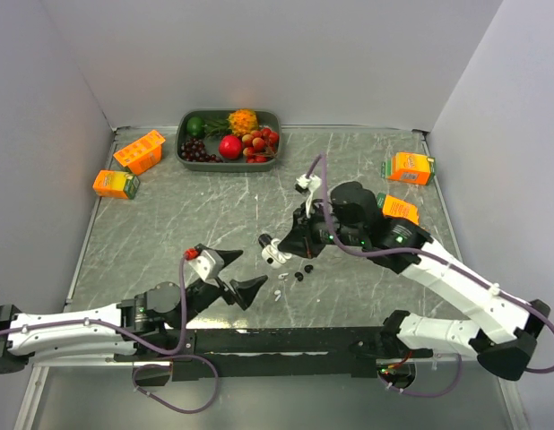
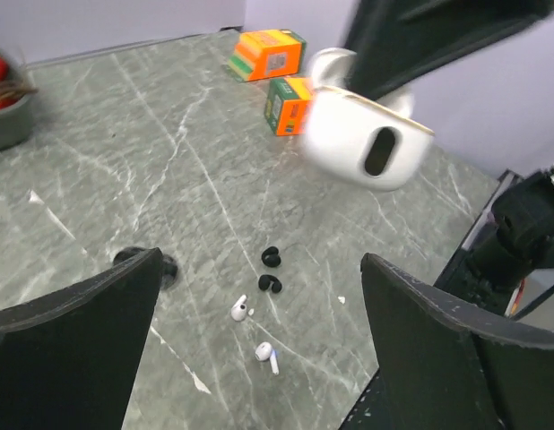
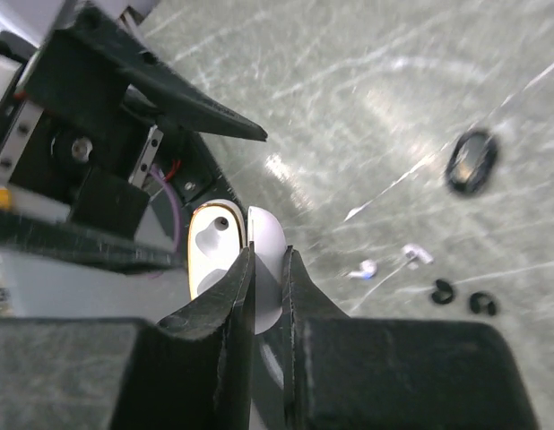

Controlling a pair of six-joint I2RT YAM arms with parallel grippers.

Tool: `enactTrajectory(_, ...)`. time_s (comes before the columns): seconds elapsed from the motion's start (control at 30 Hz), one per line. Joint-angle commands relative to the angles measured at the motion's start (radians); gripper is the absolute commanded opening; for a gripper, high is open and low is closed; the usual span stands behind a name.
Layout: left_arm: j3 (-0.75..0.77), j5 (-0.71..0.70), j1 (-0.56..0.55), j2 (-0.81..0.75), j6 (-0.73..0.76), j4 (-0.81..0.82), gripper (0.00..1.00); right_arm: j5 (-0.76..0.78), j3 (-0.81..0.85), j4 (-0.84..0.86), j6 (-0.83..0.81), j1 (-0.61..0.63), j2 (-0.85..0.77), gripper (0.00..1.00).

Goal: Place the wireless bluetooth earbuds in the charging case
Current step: Open the charging case, then adjust the charging case.

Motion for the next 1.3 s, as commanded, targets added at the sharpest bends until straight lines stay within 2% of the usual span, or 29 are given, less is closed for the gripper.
enactTrajectory(0.0,0.128,-0.108,0.001,-0.025,-0.187,-0.225,0.96,0.062,0.033,-0.005,-0.14,0.007,-0.066,0.0)
enactTrajectory(0.03,0.146,-0.096,0.001,-0.019,-0.208,-0.264,0.96,0.059,0.025,0.007,-0.164,0.009,-0.087,0.0)
enactTrajectory(0.07,0.169,0.021,0.001,-0.019,-0.187,-0.297,0.96,0.032,-0.023,0.041,-0.248,0.018,-0.107,0.0)
enactTrajectory(0.13,0.172,0.114,0.001,-0.034,-0.159,-0.285,0.96,0.088,-0.062,0.088,-0.31,0.05,-0.159,0.0)
enactTrajectory(0.2,0.166,0.178,0.001,-0.045,-0.169,-0.247,0.96,0.068,-0.068,0.073,-0.382,0.063,-0.177,0.0)
enactTrajectory(0.37,0.179,0.283,0.018,0.036,-0.216,-0.2,0.96,0.074,-0.015,-0.03,-0.458,0.075,-0.118,0.0)
enactTrajectory(0.47,0.2,0.305,0.035,0.099,-0.227,-0.187,0.96,0.077,-0.035,-0.001,-0.442,0.076,-0.109,0.0)
enactTrajectory(0.6,0.229,0.193,0.061,0.136,-0.354,-0.187,0.96,0.134,-0.07,0.044,-0.407,0.076,-0.138,0.0)
enactTrajectory(0.63,0.261,0.088,0.065,0.144,-0.406,-0.249,0.98,0.145,-0.075,0.047,-0.401,0.076,-0.144,0.0)
enactTrajectory(0.7,0.303,0.035,0.068,0.176,-0.488,-0.307,0.96,0.172,-0.076,0.056,-0.389,0.075,-0.161,0.0)
enactTrajectory(0.73,0.348,-0.055,0.068,0.194,-0.521,-0.41,0.96,0.18,-0.076,0.061,-0.38,0.075,-0.169,0.0)
enactTrajectory(0.77,0.381,-0.109,0.071,0.234,-0.584,-0.495,0.96,0.185,-0.078,0.076,-0.375,0.076,-0.175,0.0)
enactTrajectory(0.8,0.41,-0.155,0.071,0.257,-0.71,-0.559,0.96,0.195,-0.078,0.082,-0.37,0.073,-0.186,0.0)
enactTrajectory(0.83,0.445,-0.236,0.071,0.282,-0.748,-0.604,0.96,0.2,-0.076,0.088,-0.358,0.073,-0.189,0.0)
enactTrajectory(0.9,0.433,-0.248,0.073,0.277,-0.665,-0.574,0.96,0.211,-0.065,0.088,-0.355,0.073,-0.192,0.0)
enactTrajectory(0.93,0.362,-0.198,0.07,0.236,-0.565,-0.483,0.96,0.214,-0.05,0.081,-0.355,0.075,-0.194,0.0)
enactTrajectory(1.0,0.297,-0.136,0.07,0.126,-0.499,-0.357,0.96,0.22,-0.044,0.07,-0.356,0.075,-0.194,0.0)
enactTrajectory(1.03,0.206,-0.098,0.07,0.075,-0.453,-0.306,0.96,0.231,-0.041,0.053,-0.359,0.073,-0.198,0.0)
enactTrajectory(1.07,0.159,-0.091,0.071,-0.03,-0.416,-0.229,0.96,0.237,-0.039,0.049,-0.361,0.073,-0.201,0.0)
enactTrajectory(1.1,0.116,-0.102,0.071,-0.081,-0.402,-0.139,0.96,0.245,-0.041,0.042,-0.363,0.073,-0.21,0.0)
enactTrajectory(1.17,0.071,-0.134,0.079,-0.207,-0.466,-0.167,0.96,0.257,-0.05,0.041,-0.364,0.075,-0.223,0.0)
enactTrajectory(1.27,0.079,0.173,0.117,-0.269,-0.323,-0.12,0.96,0.252,-0.053,0.045,-0.366,0.073,-0.235,0.0)
